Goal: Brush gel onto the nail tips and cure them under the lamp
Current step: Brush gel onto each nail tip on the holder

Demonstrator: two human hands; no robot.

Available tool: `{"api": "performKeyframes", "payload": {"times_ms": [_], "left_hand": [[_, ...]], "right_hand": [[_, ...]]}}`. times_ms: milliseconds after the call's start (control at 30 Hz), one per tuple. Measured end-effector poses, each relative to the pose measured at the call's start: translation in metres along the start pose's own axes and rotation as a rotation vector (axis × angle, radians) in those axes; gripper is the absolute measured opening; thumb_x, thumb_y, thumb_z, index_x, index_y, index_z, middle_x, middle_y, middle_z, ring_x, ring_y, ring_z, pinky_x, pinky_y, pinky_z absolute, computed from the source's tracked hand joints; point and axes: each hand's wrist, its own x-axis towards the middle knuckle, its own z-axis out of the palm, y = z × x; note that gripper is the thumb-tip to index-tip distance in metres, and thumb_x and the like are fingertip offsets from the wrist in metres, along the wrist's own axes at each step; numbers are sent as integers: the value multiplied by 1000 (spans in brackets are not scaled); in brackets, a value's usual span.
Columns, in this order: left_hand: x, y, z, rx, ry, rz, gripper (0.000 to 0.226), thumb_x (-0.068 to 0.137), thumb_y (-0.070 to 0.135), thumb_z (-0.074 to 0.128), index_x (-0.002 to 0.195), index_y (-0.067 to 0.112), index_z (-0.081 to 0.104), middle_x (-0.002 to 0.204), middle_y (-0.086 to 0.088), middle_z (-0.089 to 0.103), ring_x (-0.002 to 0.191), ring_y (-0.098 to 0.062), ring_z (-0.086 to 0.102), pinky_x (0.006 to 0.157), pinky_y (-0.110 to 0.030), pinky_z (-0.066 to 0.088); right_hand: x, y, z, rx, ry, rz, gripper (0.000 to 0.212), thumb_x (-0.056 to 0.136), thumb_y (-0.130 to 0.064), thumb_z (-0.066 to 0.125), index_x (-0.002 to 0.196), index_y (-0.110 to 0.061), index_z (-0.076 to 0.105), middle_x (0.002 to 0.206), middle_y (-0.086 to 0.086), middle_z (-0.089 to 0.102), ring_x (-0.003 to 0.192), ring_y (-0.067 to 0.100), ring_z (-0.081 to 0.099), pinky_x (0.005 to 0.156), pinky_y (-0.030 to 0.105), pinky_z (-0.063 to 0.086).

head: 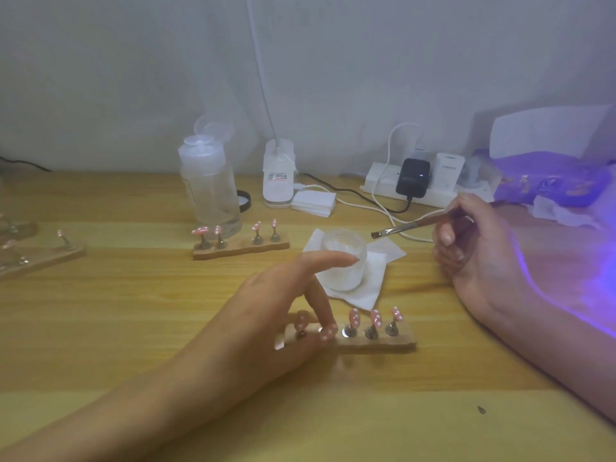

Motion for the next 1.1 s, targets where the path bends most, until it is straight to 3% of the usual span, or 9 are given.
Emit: {"api": "performKeyframes", "payload": {"times_ms": [167, 300, 400, 500, 567, 700, 800, 1000, 1100], "left_hand": [[1, -3, 1, 115, 30, 101, 73, 82, 26, 73, 140, 49, 34, 94, 28, 64, 105, 1, 59, 98, -31, 42], [-1, -13, 8, 207, 103, 237, 67, 82, 33, 67, 141, 45, 38, 95, 31, 62, 105, 3, 57, 91, -33, 43], [1, -18, 10, 32, 186, 273, 69, 83, 33, 74, 142, 46, 38, 92, 31, 65, 100, -1, 63, 85, -41, 52], [5, -18, 1, -182, 293, 296, 58, 90, 26, 72, 140, 28, 44, 91, 18, 70, 94, -9, 70, 87, -27, 52], [10, -18, -14, -259, 354, 182, 42, 93, 36, 71, 127, 20, 54, 95, 13, 71, 93, -11, 72, 83, -22, 55], [24, -21, -49, -407, 485, 37, 37, 82, 51, 77, 109, 30, 63, 98, 15, 68, 99, -12, 69, 85, -17, 53], [41, -11, -67, -552, 578, 106, 70, 79, 41, 82, 131, 12, 47, 97, 9, 62, 96, -17, 66, 84, -19, 52], [72, 0, -63, -607, 590, 182, 68, 86, 3, 72, 142, 15, 36, 90, 7, 68, 91, -14, 66, 84, -25, 51], [75, -5, -47, -582, 538, 129, 71, 85, -2, 72, 145, 14, 37, 87, 5, 69, 89, -14, 67, 83, -28, 54]], "right_hand": [[0, -1, 0, -3, 0, 4, 27, 101, -24, 46, 74, -18, 46, 44, -1, 43, 34, 10, 26, 37, 19, 24], [0, -1, -1, -2, 9, 14, 27, 101, -24, 47, 74, -18, 47, 45, 0, 44, 35, 10, 26, 38, 20, 23], [-1, -1, -1, -6, 31, -3, 29, 101, -25, 49, 73, -18, 47, 46, 0, 45, 36, 10, 28, 40, 21, 21], [-3, -3, -1, 40, 44, -53, 27, 101, -24, 51, 74, -18, 48, 49, -1, 48, 38, 7, 36, 40, 18, 25], [-5, -6, 0, 73, 21, -86, 28, 102, -24, 49, 74, -17, 50, 51, 0, 51, 40, 7, 43, 40, 16, 31], [-4, -17, 5, 1, -153, -195, 27, 102, -21, 41, 76, -19, 50, 52, 0, 58, 44, 11, 47, 40, 17, 35], [-3, -30, 8, -164, -305, -279, 17, 95, -23, 43, 79, -20, 49, 55, 5, 61, 43, 15, 48, 42, 17, 37], [-3, -49, 21, -484, -522, -362, 22, 100, -22, 51, 81, -11, 47, 62, 15, 66, 46, 22, 59, 45, 25, 49], [-3, -45, 25, -547, -550, -380, 22, 101, -17, 51, 82, -5, 48, 62, 17, 66, 45, 24, 59, 44, 26, 49]]}}
